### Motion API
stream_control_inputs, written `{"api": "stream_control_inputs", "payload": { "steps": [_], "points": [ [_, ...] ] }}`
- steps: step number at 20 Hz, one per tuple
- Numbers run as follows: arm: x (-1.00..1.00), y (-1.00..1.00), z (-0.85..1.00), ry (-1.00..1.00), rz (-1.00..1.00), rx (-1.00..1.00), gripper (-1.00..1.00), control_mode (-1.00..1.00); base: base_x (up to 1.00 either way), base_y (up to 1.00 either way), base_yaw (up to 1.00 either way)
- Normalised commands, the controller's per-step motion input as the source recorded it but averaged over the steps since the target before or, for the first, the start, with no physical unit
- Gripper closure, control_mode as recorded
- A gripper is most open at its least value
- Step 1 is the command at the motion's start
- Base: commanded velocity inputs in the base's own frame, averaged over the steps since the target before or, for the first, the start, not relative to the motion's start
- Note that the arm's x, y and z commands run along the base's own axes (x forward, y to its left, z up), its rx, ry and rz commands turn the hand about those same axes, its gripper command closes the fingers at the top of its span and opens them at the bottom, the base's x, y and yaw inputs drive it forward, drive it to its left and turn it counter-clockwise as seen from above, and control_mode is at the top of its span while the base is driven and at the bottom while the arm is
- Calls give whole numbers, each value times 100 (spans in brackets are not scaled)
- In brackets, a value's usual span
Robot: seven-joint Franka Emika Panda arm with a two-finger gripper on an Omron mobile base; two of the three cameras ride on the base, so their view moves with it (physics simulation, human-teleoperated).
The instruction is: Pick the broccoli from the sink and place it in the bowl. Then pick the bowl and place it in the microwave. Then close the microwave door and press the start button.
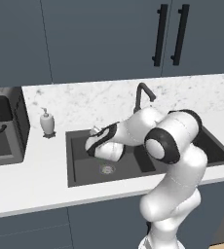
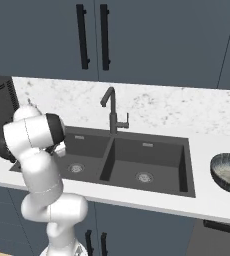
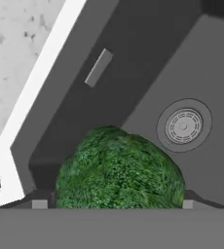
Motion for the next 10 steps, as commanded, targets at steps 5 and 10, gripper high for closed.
{"api": "stream_control_inputs", "payload": {
  "steps": [5, 10],
  "points": [
    [-32, 1, 100, -4, -1, 15, 100, -100, 0, 0, 0],
    [-70, -20, 100, 0, -6, 7, 100, -100, 0, 0, 0]
  ]
}}
